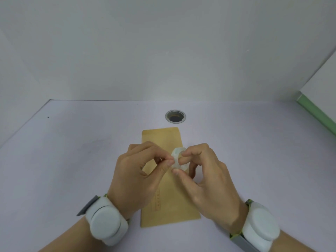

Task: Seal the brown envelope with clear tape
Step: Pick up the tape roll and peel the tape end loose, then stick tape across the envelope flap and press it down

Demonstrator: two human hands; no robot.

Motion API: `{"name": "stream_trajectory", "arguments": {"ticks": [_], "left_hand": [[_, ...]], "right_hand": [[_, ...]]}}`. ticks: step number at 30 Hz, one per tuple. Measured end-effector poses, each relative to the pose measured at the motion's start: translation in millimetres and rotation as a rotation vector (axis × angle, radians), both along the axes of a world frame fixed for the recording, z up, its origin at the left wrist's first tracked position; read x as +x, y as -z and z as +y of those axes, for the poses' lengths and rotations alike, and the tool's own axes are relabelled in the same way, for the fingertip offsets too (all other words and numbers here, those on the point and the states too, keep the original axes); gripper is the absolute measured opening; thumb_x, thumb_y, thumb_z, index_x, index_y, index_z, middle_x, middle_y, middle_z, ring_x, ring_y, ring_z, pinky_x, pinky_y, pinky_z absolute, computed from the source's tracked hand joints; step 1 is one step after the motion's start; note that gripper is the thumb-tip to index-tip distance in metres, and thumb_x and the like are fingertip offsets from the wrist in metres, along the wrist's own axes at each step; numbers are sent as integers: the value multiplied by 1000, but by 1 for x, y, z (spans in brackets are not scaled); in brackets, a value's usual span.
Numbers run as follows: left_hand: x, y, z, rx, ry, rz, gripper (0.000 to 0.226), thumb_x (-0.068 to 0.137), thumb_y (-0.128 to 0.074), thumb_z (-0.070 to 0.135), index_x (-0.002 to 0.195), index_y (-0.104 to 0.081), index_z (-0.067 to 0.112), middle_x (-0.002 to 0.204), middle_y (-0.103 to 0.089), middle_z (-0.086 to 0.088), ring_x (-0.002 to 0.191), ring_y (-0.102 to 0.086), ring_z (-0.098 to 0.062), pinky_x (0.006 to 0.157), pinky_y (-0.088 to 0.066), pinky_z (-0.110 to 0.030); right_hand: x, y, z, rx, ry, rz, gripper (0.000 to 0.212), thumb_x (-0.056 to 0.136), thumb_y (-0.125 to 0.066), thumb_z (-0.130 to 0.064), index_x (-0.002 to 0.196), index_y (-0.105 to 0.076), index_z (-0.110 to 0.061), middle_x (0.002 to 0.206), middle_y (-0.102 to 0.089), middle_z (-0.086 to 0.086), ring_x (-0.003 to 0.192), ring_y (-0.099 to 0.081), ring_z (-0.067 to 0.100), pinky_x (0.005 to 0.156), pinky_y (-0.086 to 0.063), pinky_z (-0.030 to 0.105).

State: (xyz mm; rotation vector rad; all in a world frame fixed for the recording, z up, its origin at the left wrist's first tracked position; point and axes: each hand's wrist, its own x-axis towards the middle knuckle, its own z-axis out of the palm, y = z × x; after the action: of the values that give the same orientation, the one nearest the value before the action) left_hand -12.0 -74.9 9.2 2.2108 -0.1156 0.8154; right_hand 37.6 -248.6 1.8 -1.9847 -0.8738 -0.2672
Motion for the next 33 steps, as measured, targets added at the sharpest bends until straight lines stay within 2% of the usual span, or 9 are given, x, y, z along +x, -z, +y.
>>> {"name": "stream_trajectory", "arguments": {"ticks": [4, 7, 9, 13, 19, 23, 27, 30, 33], "left_hand": [[-2, 0, -5, -3, 68, 72, 10, 89, -60, 25, 80, -58, 29, 80, -59, 14, 80, -59, -5, 79, -40, -24], [-2, 1, -6, -89, 99, 115, 9, 90, -58, 26, 82, -57, 29, 84, -60, 13, 83, -60, -8, 81, -44, -31], [-1, 2, -5, -150, 113, 125, 9, 92, -58, 23, 84, -58, 26, 83, -59, 14, 83, -59, -9, 80, -43, -24], [0, 5, -3, -257, 111, 179, 13, 92, -60, 12, 85, -59, 22, 81, -60, 13, 83, -56, -13, 80, -41, -17], [2, 0, 1, -276, 0, 165, 6, 93, -63, 16, 93, -68, 21, 87, -69, 11, 86, -63, -13, 81, -45, -17], [10, 5, 26, 0, -200, 242, 25, 91, -69, 18, 115, -66, 27, 109, -69, 16, 101, -65, -4, 93, -47, -24], [12, 18, 36, 259, -171, 362, 27, 90, -68, 31, 117, -69, 30, 124, -66, 17, 114, -59, -10, 105, -36, -28], [11, 24, 34, 352, -80, 404, 28, 90, -58, 40, 112, -72, 30, 125, -68, 18, 113, -63, -10, 110, -38, -34], [8, 24, 26, 399, -12, 403, 24, 88, -60, 38, 108, -72, 31, 119, -69, 18, 107, -65, -9, 102, -40, -33]], "right_hand": [[3, -1, 1, -64, 12, -43, 31, 89, -66, -25, 115, -51, -32, 85, -59, -15, 72, -54, 5, 78, -42, 23], [9, -1, 2, -187, 24, -104, 23, 93, -57, -29, 115, -64, -32, 74, -57, -16, 71, -47, 4, 75, -39, 35], [9, -1, 3, -236, 11, -125, 18, 97, -53, -30, 105, -68, -33, 72, -48, -21, 74, -44, 11, 74, -37, 40], [7, -1, 3, -217, 19, -61, 18, 100, -49, -34, 97, -67, -36, 72, -46, -30, 78, -45, 13, 77, -34, 40], [9, 4, 1, -180, 102, 46, 22, 98, -48, -33, 84, -65, -31, 64, -54, -19, 85, -48, 11, 85, -33, 39], [15, 3, -2, -88, 159, 146, 23, 95, -51, -29, 78, -67, -29, 74, -64, -10, 97, -51, 6, 92, -32, 30], [17, 4, -1, -39, 152, 205, 31, 90, -44, -41, 78, -69, -28, 99, -63, -18, 105, -54, 0, 88, -41, 25], [17, 4, -2, -3, 133, 198, 28, 90, -47, -38, 80, -69, -25, 93, -64, -14, 95, -60, 10, 79, -46, 26], [16, 4, -2, 11, 109, 196, 21, 93, -54, -28, 80, -70, -23, 83, -64, -6, 84, -61, 13, 74, -46, 28]]}}
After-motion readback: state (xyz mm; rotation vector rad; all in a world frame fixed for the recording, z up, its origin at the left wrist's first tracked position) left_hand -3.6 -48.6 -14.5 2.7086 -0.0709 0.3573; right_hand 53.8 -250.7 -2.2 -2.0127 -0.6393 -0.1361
